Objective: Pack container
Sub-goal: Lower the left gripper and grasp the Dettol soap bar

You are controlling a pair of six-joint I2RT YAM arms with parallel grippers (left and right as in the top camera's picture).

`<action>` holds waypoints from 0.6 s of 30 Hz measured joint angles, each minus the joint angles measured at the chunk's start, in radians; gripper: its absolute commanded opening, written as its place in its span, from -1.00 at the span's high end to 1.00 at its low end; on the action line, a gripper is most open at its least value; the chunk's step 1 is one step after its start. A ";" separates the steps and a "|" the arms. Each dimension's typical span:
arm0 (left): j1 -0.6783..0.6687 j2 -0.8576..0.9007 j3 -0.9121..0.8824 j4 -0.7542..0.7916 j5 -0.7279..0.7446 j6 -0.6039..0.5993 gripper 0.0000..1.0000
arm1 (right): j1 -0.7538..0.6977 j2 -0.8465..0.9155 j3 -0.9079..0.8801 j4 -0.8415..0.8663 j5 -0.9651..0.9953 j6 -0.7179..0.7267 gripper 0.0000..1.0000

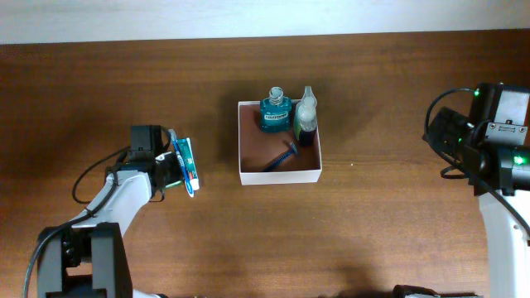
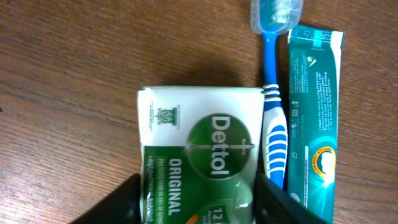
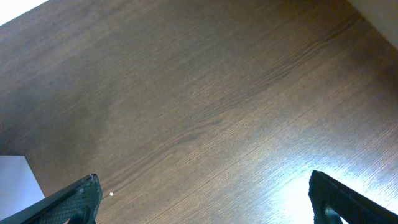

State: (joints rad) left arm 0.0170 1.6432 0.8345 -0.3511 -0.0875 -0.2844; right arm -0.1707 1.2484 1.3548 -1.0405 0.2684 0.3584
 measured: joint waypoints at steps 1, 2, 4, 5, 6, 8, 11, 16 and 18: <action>0.000 0.000 0.002 0.000 0.000 0.005 0.08 | 0.000 0.000 0.000 0.000 0.000 0.000 -0.97; 0.000 0.000 0.002 0.000 0.000 0.009 0.11 | 0.000 0.000 0.000 0.000 0.000 0.000 -0.97; 0.000 0.000 0.003 0.000 0.000 0.015 0.13 | 0.000 0.000 0.000 0.000 0.000 0.000 -0.97; 0.000 0.000 0.004 0.001 0.000 0.018 0.13 | 0.000 0.000 0.000 0.000 0.000 0.000 -0.97; 0.000 0.000 0.005 0.001 0.000 0.020 0.13 | 0.000 0.000 0.000 0.000 0.000 0.000 -0.97; 0.000 0.000 0.006 0.001 0.000 0.025 0.12 | 0.000 0.000 0.000 0.000 0.000 0.001 -0.97; 0.000 0.000 0.007 0.001 0.000 0.030 0.13 | 0.000 0.000 0.000 0.000 0.000 0.000 -0.97; 0.000 -0.001 0.013 -0.009 0.000 0.034 0.13 | 0.000 0.000 0.000 0.000 0.000 0.000 -0.97; 0.000 -0.011 0.020 -0.026 0.000 0.035 0.13 | 0.000 0.000 0.000 0.000 0.000 0.000 -0.97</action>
State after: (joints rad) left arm 0.0170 1.6321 0.8543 -0.3775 -0.0879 -0.2493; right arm -0.1707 1.2484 1.3548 -1.0405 0.2684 0.3584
